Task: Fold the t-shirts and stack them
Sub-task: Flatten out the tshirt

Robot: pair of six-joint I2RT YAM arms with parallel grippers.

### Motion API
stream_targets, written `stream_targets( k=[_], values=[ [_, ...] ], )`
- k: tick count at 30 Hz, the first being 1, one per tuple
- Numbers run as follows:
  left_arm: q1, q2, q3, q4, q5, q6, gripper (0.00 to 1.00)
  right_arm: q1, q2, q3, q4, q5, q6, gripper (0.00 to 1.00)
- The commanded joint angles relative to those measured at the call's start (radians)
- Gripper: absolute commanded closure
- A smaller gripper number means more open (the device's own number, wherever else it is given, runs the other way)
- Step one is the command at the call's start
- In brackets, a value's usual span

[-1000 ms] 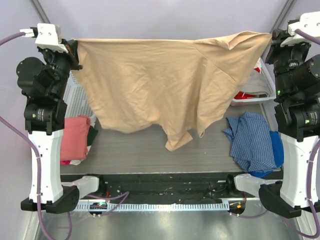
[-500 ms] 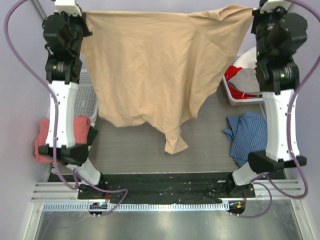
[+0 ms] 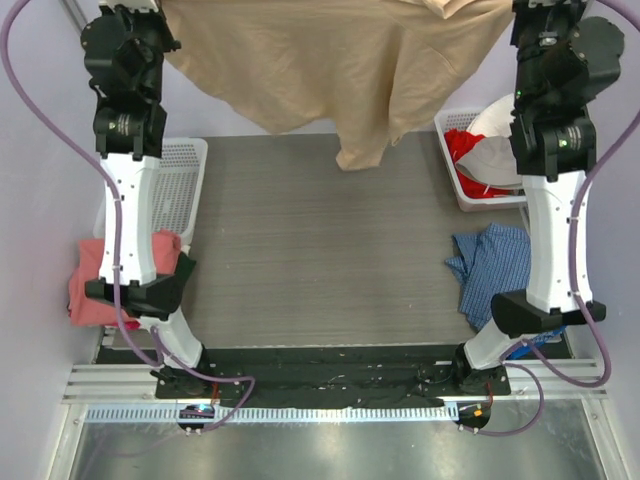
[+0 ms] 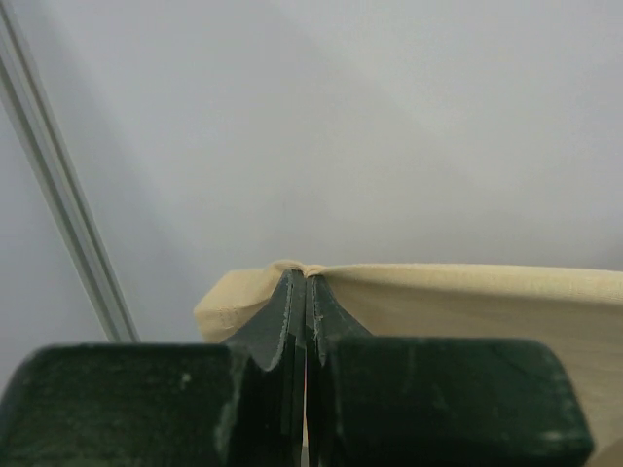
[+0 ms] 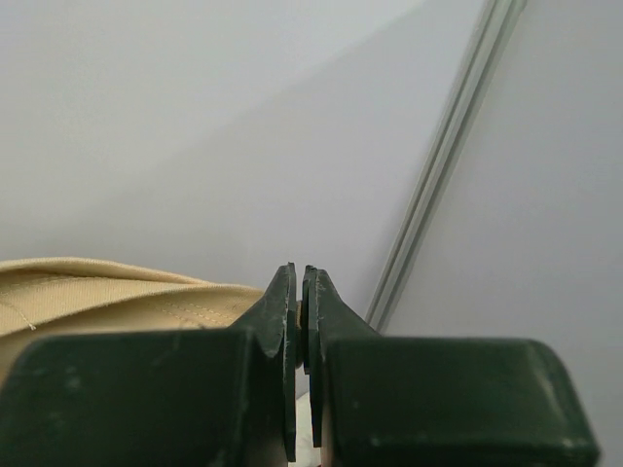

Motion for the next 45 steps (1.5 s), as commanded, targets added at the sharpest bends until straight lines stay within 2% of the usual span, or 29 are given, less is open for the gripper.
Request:
stream_targets(
  k=[1,4,11,15,23,27,32,39,43,45],
  values=[
    [0.04,-0.133,-0.048,0.091,-0.146,0.055,1.0,-0.03,-0.178,-0.063,0.124,0.132,-0.057,0.99],
    [0.04,-0.219,-0.203,0.099,-0.13,0.058,1.0,-0.03,-0.235,-0.145,0.098,0.135,-0.046,0.99],
    [0.039,-0.417,-0.73,0.122,-0.034,0.033,1.0,-0.03,-0.432,-0.555,0.005,0.109,0.043,0.99],
    [0.036,-0.487,-0.956,0.172,-0.012,0.043,1.0,-0.029,-0.525,-0.742,-0.042,0.068,0.094,0.99],
    [0.037,-0.498,-1.046,0.178,-0.001,0.079,1.0,-0.029,-0.535,-0.831,-0.042,0.057,0.089,0.99],
    [0.036,-0.509,-1.058,0.119,0.049,0.113,1.0,-0.03,-0.551,-0.886,-0.052,0.041,0.092,0.99],
    [0.03,-0.581,-1.098,-0.117,0.293,0.156,1.0,-0.03,-0.613,-0.972,-0.141,-0.047,0.14,0.99],
    [0.025,-0.788,-1.262,-0.363,0.385,0.26,1.0,-0.03,-0.726,-1.144,-0.282,-0.268,0.207,0.99],
    [0.023,-0.926,-1.337,-0.521,0.417,0.328,1.0,-0.03,-0.755,-1.235,-0.373,-0.42,0.189,0.99],
    [0.025,-0.954,-1.357,-0.565,0.433,0.348,1.0,-0.032,-0.769,-1.278,-0.422,-0.446,0.178,0.99]
  ],
)
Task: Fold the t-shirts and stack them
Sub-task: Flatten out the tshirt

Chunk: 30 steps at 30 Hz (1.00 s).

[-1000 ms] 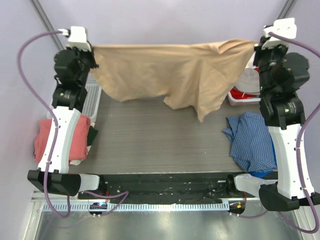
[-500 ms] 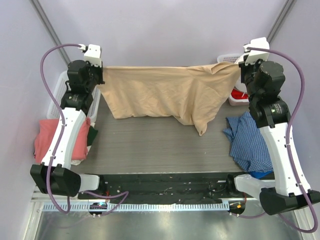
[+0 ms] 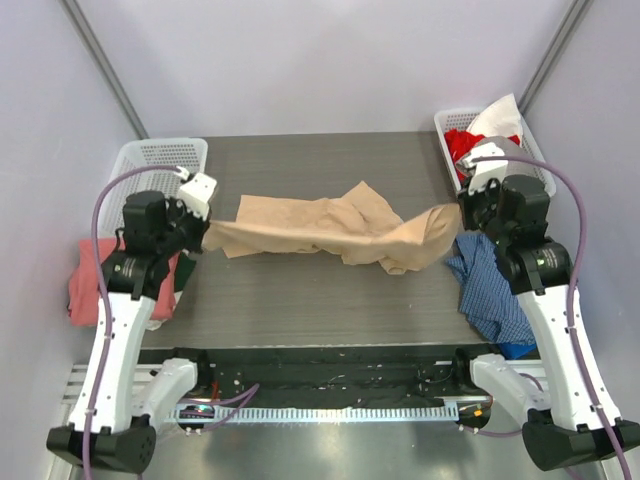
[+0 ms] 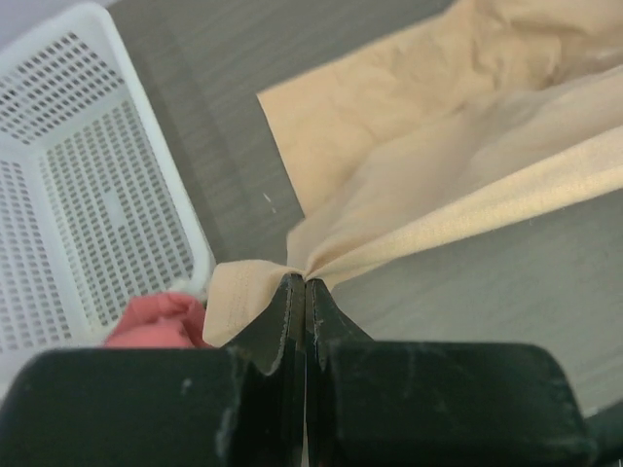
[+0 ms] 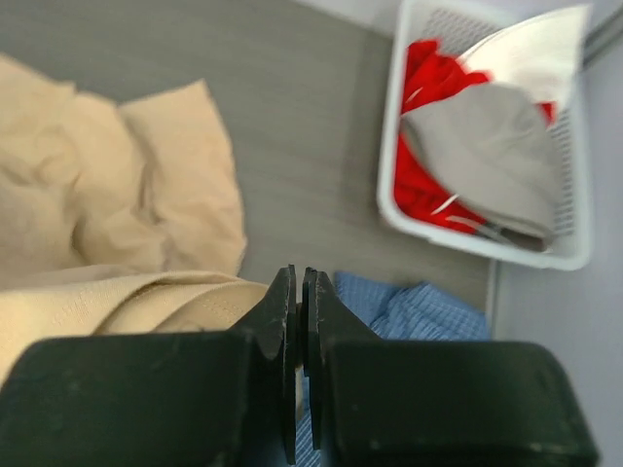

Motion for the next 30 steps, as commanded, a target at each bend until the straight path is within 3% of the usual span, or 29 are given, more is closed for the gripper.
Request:
stream_targets(
  k=[1,15,22,30],
  values=[
    [0.009,-0.086,-0.032,-0.197,0.066,0.096,1.0,-0.005,-0.037,-0.074,-0.113,-0.172,-0.02,0.99],
    [0.007,-0.03,-0.011,-0.437,0.181,0.264,1.0,-0.005,-0.05,-0.081,-0.524,-0.404,-0.299,0.99],
    [0.009,0.07,-0.002,-0.484,0.176,0.354,1.0,-0.004,0.068,-0.066,-0.647,-0.364,-0.46,0.99],
    [0.007,0.148,-0.011,-0.538,0.106,0.42,0.98,-0.005,0.145,-0.123,-0.649,-0.318,-0.527,0.96]
  ],
)
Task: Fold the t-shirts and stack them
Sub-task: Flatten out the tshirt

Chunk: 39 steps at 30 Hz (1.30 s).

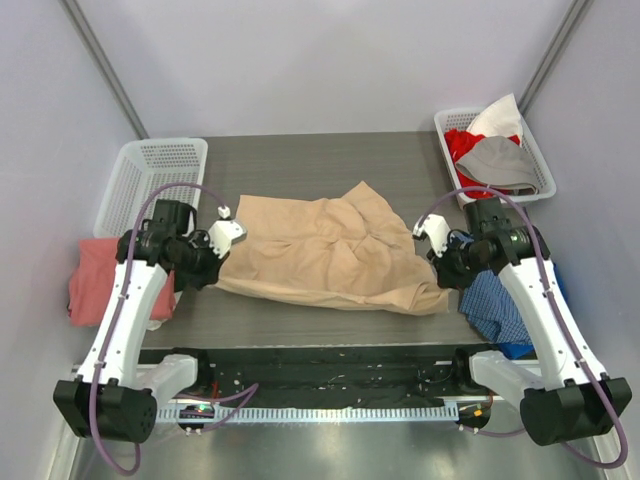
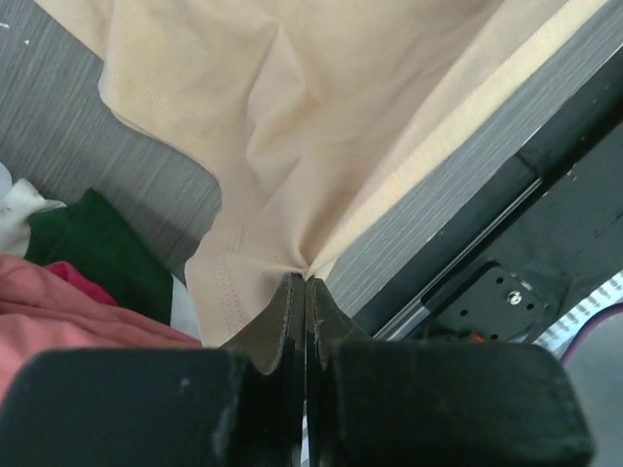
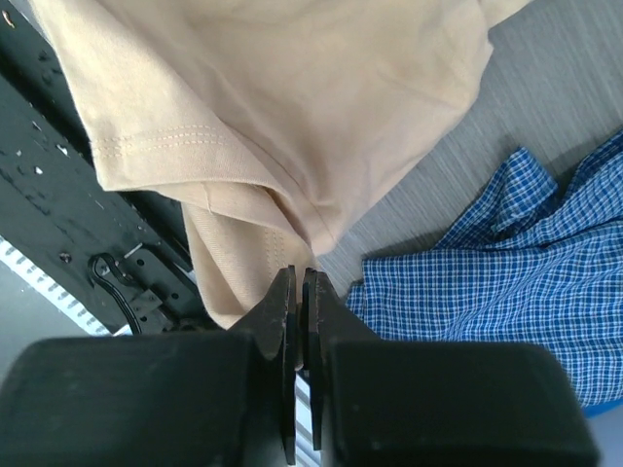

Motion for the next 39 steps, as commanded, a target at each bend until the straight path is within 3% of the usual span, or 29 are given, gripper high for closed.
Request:
stream_targets(
  k=[1,3,5,7,10,13,16,22,24,32,39],
  values=[
    [0.005,0.004,0.015,-0.04,-0.037,0.061,0.91,-0.004,0.021,-0.023,-0.006,0.039,-0.067,0.86],
    [0.005,0.007,0.012,-0.042,-0.044,0.075,0.89,-0.005,0.035,-0.032,0.006,0.054,-0.068,0.8],
    [0.005,0.01,0.012,-0.048,-0.047,0.088,0.78,-0.005,0.049,-0.032,0.012,0.059,-0.073,0.69],
    [0.003,0.013,0.018,-0.076,-0.039,0.107,0.71,-0.005,0.056,-0.032,0.012,0.057,-0.076,0.52],
    [0.005,0.019,0.019,-0.102,-0.031,0.13,0.55,-0.004,0.065,-0.034,0.015,0.06,-0.088,0.44],
    [0.003,0.018,0.024,-0.109,-0.018,0.142,0.47,-0.004,0.081,-0.024,0.026,0.057,-0.087,0.41],
    [0.005,0.019,0.032,-0.03,-0.002,0.098,0.46,-0.004,0.096,-0.015,0.128,0.065,-0.043,0.4],
    [0.005,0.195,0.077,0.45,-0.054,-0.178,0.4,-0.005,0.277,0.049,0.515,0.155,0.17,0.4],
    [0.003,0.283,0.12,0.502,-0.051,-0.229,0.38,-0.004,0.337,0.116,0.607,0.158,0.211,0.4],
    [-0.004,0.712,0.436,0.552,-0.068,-0.289,0.35,0.015,0.669,0.34,0.767,0.227,0.293,0.39],
    [-0.029,0.923,0.613,0.546,-0.132,-0.287,0.34,0.042,0.923,0.515,0.811,0.229,0.306,0.37]
  ],
)
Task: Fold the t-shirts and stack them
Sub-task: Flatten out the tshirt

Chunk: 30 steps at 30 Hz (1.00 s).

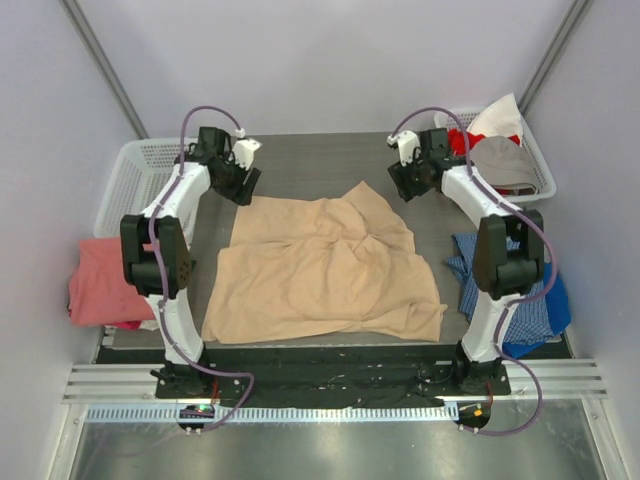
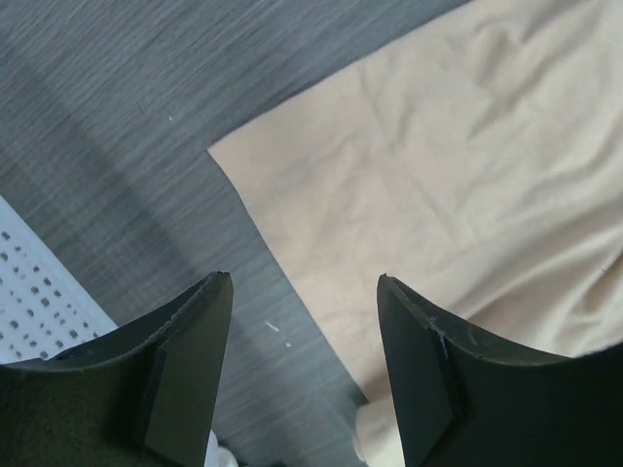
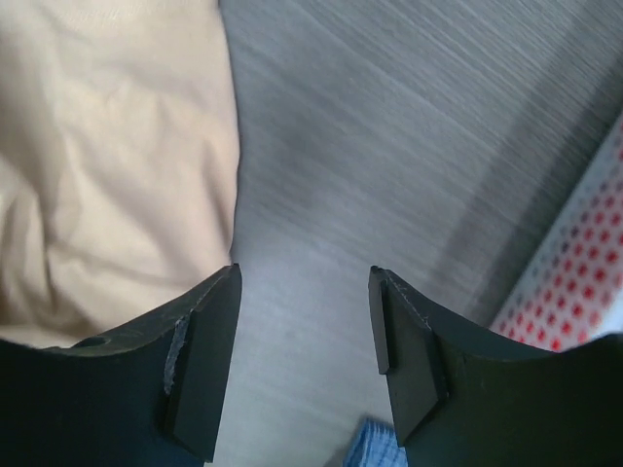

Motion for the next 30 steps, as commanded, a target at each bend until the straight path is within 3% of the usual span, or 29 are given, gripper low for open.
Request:
stream_targets(
  k=[1,10,30],
  values=[
    [-0.019,0.069,0.101,0.023,-0.044,-0.017,0.34,0.029,0.116,0.137,0.062,0.019,0.027,0.37],
    [-0.036,0.161,0.167,0.002,-0.09,-0.005,0.33,0.089,0.291,0.287,0.049,0.004,0.041,0.37],
    [-0.048,0.304,0.238,-0.044,-0.162,0.067,0.33,0.124,0.459,0.373,0.048,0.022,0.044,0.37]
  ],
)
